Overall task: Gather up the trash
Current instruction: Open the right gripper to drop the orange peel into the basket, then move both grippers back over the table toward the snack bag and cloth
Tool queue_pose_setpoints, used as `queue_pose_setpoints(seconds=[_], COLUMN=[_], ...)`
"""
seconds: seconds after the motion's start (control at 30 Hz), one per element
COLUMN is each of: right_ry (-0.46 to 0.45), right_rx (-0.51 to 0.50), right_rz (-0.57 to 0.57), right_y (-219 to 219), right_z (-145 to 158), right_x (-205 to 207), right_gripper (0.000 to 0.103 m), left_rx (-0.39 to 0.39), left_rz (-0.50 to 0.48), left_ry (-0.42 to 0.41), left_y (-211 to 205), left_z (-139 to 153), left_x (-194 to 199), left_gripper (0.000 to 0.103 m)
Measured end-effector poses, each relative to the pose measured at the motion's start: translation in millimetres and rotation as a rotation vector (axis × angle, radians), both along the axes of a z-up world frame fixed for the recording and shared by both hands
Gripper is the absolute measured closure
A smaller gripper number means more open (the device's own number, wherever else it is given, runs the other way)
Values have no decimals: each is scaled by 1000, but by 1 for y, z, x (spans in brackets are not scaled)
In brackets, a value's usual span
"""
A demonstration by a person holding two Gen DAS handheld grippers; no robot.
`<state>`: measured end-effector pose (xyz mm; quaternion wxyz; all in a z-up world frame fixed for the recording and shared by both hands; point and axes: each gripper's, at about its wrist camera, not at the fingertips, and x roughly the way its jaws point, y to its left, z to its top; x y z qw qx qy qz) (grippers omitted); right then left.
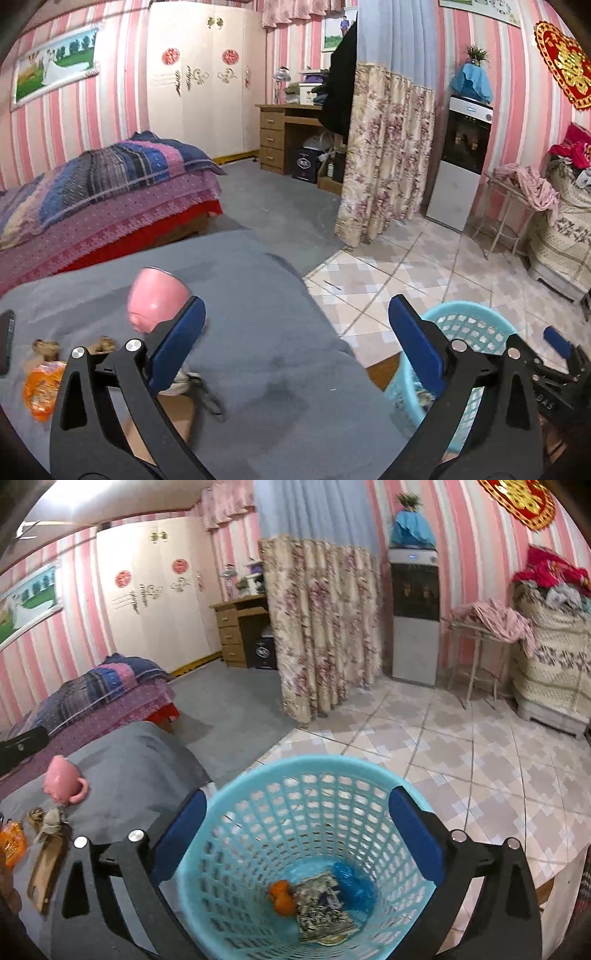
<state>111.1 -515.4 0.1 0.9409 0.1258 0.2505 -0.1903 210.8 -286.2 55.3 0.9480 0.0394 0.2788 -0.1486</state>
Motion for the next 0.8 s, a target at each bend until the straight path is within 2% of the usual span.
queue_pose_setpoints(seconds=[0.2,0.3,0.6,0.8], right_ry=[-30,-46,-54,-56], right_rx=[-47,-44,-59,-67], right_rz=[85,134,246,305], right_y=[41,62,123,153], right_z=[21,27,32,31], right_x=[5,11,29,38], right_gripper=[5,5,5,5], left_rx=[29,36,0,-5], left_rz=[51,101,231,323], left_ry=[-61,-70,-3,14], left_y=[43,80,185,235], left_z=[18,20,8,-5], left_x=[-21,-29,-32,-31], left_gripper=[6,6,6,6])
